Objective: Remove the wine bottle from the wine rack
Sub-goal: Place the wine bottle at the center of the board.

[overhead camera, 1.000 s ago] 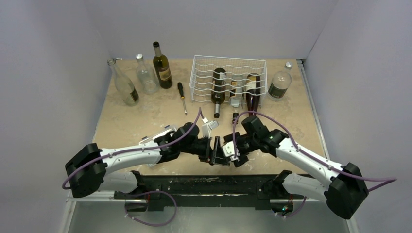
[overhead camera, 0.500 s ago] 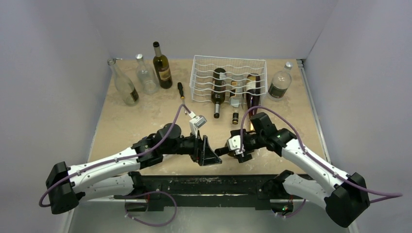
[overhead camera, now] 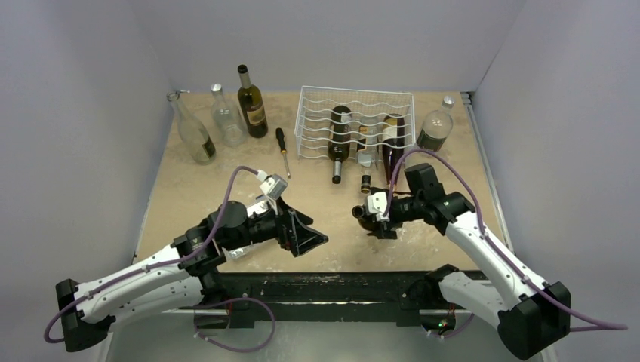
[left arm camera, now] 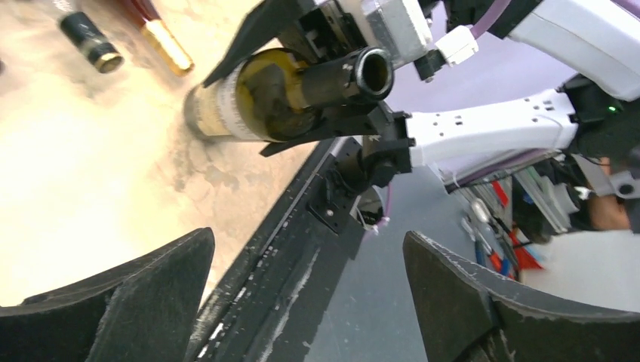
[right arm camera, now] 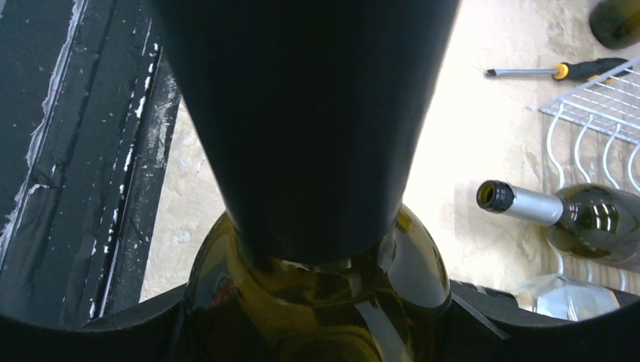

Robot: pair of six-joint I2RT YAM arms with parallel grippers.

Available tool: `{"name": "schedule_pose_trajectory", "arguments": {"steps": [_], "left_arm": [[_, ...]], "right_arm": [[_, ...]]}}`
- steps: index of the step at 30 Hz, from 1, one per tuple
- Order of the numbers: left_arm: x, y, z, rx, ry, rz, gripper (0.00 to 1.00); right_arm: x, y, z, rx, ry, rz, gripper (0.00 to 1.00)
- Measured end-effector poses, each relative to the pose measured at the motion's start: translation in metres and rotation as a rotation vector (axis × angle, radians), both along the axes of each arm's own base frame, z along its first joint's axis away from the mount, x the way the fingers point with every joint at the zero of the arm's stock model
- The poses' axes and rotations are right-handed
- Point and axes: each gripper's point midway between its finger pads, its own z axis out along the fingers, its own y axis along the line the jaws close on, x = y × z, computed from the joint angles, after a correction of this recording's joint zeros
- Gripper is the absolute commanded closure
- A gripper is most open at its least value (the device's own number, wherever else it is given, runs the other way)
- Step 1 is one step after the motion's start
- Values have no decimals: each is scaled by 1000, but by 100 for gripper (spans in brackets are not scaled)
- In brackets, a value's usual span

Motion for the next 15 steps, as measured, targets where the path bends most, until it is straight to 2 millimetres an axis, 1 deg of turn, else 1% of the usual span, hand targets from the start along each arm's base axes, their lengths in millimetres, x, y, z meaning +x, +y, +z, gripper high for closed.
{"name": "schedule_pose_trajectory", "arguments": {"steps": [6, 10, 15], "left_arm": [[10, 16, -5, 15, -33, 88, 0], [12, 20, -15, 35, -29, 112, 0], [14, 22, -28, 66, -15, 124, 0]], "right_arm": [[6, -9, 7, 22, 36, -58, 88], [6, -14, 12, 37, 56, -79, 89], [0, -18, 19, 56, 82, -91, 89]]}}
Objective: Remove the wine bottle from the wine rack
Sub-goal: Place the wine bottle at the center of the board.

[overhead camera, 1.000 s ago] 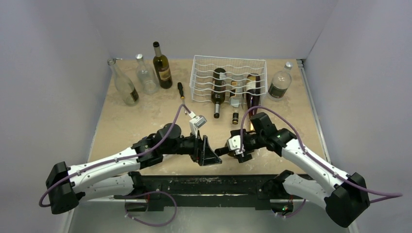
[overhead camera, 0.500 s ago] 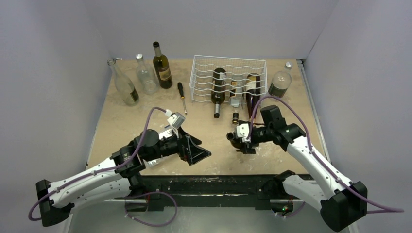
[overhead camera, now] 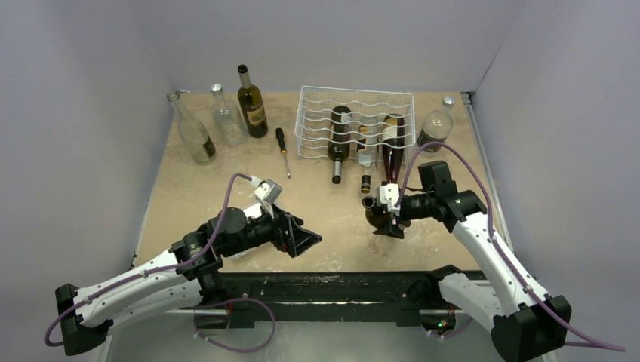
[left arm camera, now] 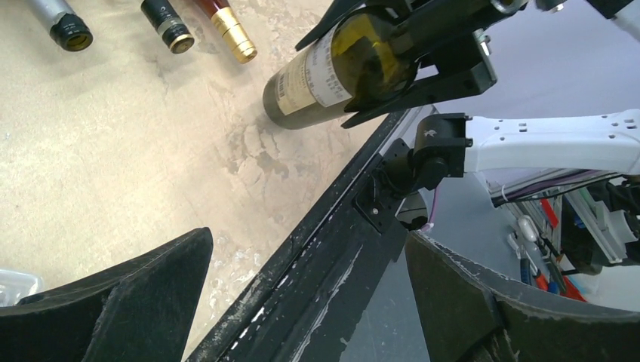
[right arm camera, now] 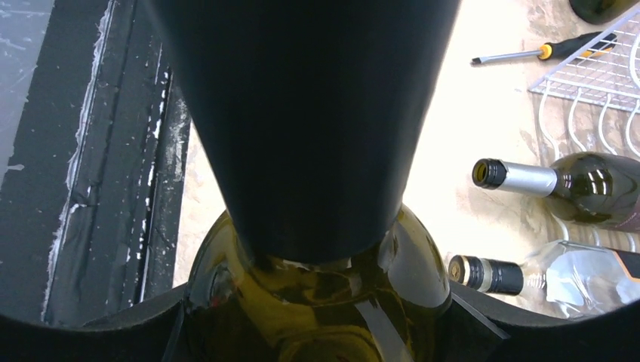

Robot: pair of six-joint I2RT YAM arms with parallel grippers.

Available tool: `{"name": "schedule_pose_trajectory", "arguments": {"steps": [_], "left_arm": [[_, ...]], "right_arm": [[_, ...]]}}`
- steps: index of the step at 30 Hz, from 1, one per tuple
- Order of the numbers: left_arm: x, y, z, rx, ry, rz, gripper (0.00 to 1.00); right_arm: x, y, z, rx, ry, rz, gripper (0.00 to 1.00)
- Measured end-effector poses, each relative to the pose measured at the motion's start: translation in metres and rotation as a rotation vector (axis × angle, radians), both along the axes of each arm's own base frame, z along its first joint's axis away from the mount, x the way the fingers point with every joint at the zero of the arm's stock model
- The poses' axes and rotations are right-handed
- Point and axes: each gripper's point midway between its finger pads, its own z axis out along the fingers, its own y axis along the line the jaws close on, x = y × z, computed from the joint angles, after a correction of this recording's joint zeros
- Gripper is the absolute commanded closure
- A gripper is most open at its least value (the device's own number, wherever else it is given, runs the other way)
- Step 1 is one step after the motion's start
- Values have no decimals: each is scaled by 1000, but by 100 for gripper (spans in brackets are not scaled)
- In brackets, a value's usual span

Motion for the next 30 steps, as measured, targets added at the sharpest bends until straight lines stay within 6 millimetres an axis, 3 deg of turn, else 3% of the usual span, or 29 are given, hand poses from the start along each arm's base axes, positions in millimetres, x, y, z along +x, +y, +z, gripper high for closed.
{"name": "schedule_pose_trajectory", "arguments": {"steps": [13, 24, 30], "left_arm": [[2, 7, -9, 10, 2, 33, 0], [4, 15, -10, -2, -11, 62, 0], [4, 16, -17, 11, -5, 67, 0]], "right_arm": [[5, -21, 14, 38, 40, -115, 90], [37, -64, 33, 101, 90, -287, 89], [56, -93, 31, 113, 110, -388, 89]]}}
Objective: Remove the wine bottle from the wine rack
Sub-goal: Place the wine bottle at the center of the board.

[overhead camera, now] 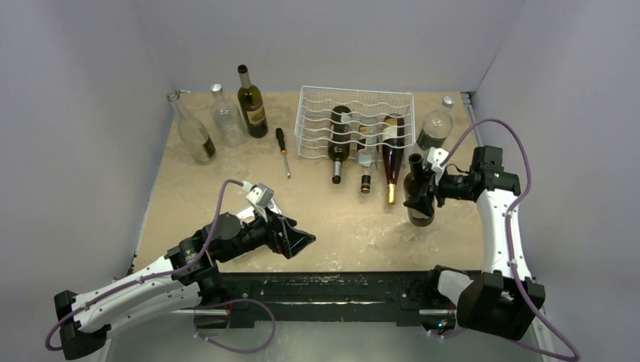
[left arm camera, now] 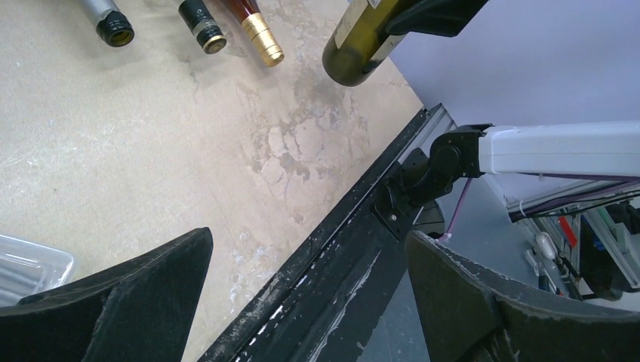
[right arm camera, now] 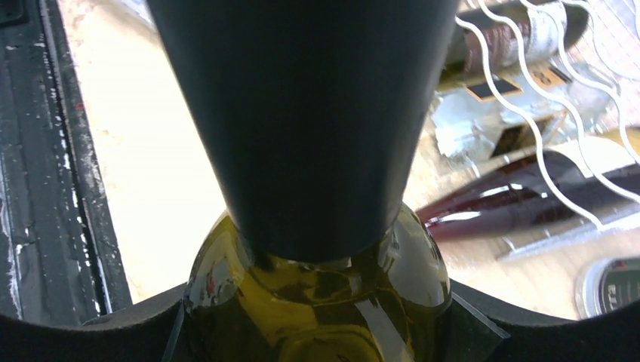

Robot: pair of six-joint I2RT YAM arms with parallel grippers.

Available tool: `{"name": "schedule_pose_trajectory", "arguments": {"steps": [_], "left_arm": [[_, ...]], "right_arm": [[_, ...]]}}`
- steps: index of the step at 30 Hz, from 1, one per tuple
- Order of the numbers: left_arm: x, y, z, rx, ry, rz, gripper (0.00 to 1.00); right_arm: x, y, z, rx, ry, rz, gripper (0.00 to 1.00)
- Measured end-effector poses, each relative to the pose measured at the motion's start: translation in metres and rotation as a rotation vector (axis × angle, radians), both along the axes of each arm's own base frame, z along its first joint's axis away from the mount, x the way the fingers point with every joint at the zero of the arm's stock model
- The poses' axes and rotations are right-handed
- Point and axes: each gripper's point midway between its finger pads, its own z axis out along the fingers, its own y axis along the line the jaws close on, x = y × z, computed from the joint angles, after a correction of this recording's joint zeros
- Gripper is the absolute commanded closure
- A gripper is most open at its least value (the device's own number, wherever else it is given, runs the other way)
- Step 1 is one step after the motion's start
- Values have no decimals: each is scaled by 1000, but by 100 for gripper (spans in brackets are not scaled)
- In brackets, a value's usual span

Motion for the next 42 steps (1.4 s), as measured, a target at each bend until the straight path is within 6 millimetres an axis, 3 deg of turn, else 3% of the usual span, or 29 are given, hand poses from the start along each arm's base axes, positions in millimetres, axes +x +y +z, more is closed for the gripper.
{"name": "schedule_pose_trajectory", "arguments": {"steps": [8, 15, 25, 42], "left_arm": [[1, 0, -3, 4, 2, 4, 0], [1, 2, -13, 22, 11, 8, 0], [1, 6, -18, 19, 7, 19, 0], [1, 10, -27, 30, 11, 32, 0]], "right_arm": [[28, -29, -4, 13, 8, -123, 88], [70, -48, 11, 33, -98, -255, 86], [113, -65, 24, 117, -150, -416, 85], [154, -99, 0, 183, -136, -675, 83]]}}
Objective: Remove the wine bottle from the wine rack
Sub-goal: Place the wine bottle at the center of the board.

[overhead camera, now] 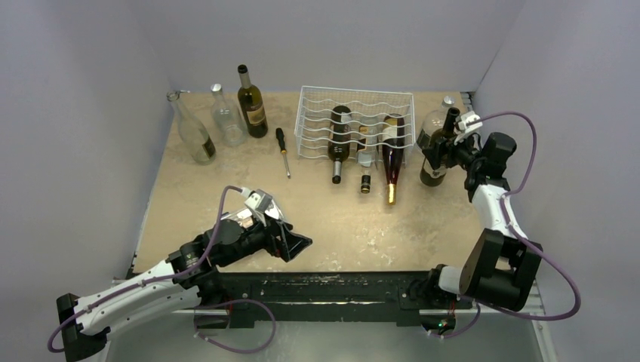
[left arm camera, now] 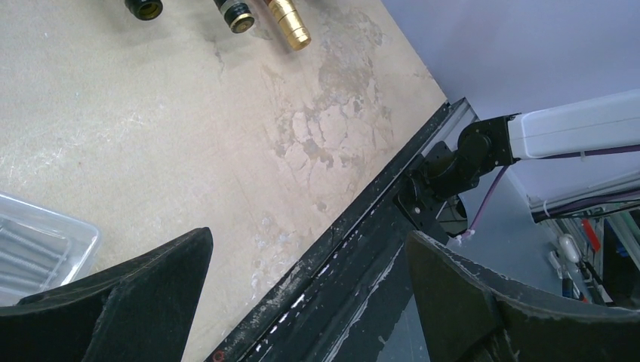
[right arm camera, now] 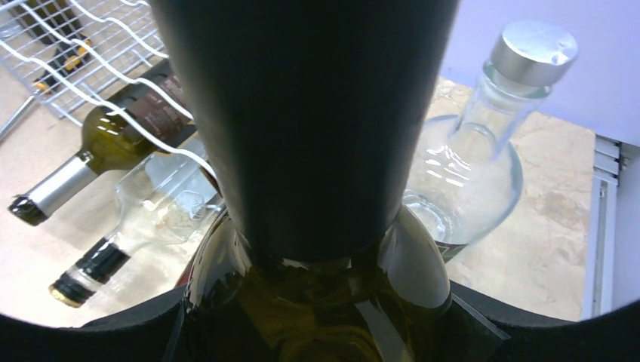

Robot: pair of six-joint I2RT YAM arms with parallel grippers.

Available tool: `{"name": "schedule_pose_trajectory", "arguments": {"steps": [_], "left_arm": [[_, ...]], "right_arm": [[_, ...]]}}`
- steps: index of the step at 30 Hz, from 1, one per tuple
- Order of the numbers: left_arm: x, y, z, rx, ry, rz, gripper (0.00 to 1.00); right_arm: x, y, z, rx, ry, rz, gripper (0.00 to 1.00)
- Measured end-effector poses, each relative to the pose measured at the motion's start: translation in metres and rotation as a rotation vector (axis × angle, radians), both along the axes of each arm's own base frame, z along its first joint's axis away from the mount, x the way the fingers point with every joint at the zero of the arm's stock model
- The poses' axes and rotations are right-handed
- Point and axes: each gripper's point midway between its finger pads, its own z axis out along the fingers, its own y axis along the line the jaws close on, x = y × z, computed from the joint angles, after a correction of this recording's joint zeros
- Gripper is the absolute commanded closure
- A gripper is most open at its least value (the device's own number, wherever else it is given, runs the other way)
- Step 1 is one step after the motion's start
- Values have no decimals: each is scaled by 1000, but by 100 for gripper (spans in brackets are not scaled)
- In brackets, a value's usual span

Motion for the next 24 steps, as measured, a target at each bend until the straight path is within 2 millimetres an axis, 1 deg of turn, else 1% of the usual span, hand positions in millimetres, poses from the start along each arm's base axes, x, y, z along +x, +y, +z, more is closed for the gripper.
{"name": "schedule_pose_trajectory", "arguments": {"steps": [10, 14, 24], "left_arm": [[0, 0, 1, -7, 2, 1, 0], [0, 0, 2, -11, 0, 2, 0], [0, 1, 3, -16, -3, 6, 0]], "right_arm": [[16, -18, -4, 40, -14, -106, 80], [18, -23, -10, 65, -1, -141, 79], [23, -37, -17, 103, -12, -249, 74]]}}
